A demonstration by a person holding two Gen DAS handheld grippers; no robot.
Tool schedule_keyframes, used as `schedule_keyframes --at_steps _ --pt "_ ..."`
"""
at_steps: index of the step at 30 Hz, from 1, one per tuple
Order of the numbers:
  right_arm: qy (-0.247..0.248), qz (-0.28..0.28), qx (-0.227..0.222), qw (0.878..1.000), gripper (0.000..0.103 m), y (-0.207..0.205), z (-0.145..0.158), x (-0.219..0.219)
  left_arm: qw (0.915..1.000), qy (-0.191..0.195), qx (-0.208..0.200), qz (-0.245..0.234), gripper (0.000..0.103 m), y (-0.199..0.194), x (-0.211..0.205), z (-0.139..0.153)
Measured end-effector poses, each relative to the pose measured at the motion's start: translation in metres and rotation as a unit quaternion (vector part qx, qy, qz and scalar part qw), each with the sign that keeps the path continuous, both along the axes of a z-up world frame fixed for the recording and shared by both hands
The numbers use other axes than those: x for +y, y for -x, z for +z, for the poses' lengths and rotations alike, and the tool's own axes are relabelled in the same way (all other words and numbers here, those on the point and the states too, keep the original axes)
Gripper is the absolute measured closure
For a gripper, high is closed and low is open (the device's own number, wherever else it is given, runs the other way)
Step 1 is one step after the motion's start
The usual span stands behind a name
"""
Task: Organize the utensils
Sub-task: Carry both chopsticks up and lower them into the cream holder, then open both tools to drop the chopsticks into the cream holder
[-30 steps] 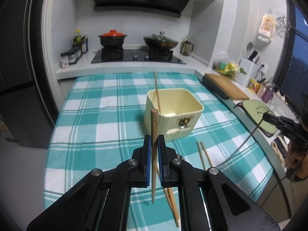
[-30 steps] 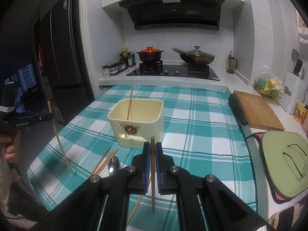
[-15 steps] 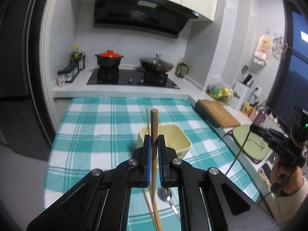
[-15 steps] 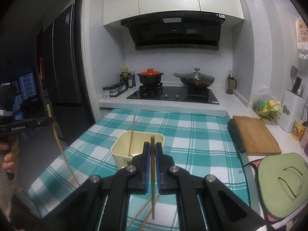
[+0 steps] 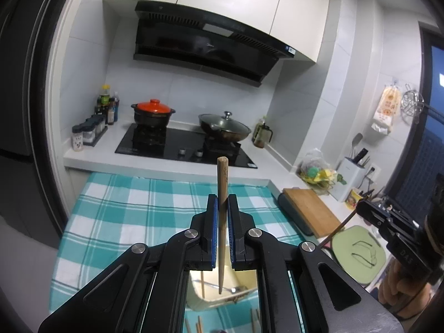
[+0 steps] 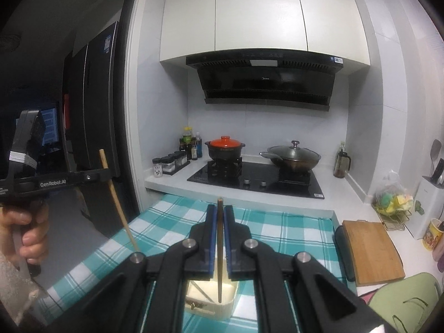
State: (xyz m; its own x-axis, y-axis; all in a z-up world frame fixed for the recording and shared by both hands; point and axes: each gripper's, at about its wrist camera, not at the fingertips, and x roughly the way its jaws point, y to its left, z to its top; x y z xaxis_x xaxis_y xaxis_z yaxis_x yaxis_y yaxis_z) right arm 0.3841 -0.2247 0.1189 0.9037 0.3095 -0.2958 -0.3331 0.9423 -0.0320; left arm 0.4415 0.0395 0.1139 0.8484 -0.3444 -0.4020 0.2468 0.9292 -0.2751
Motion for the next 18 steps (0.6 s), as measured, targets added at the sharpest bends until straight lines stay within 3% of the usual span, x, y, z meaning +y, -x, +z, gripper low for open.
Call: schedule_keyframes --at_steps 9,14,18 --pt "0.003 0.021 0.011 1.000 0.098 -0.048 -0.016 0.024 0.9995 -0.023 0.021 0.006 0.098 -0.039 -0.027 -0.038" --pt "0.003 0.024 0.023 0.999 0.098 -0.067 -0.039 0.027 0.9980 -0.034 0.054 0.004 0.098 -0.058 -0.036 -0.073" --pt "0.016 0.022 0.058 0.998 0.098 -0.084 -0.071 0.035 0.9948 -0.040 0.094 0.002 0.098 -0.074 -0.042 -0.104"
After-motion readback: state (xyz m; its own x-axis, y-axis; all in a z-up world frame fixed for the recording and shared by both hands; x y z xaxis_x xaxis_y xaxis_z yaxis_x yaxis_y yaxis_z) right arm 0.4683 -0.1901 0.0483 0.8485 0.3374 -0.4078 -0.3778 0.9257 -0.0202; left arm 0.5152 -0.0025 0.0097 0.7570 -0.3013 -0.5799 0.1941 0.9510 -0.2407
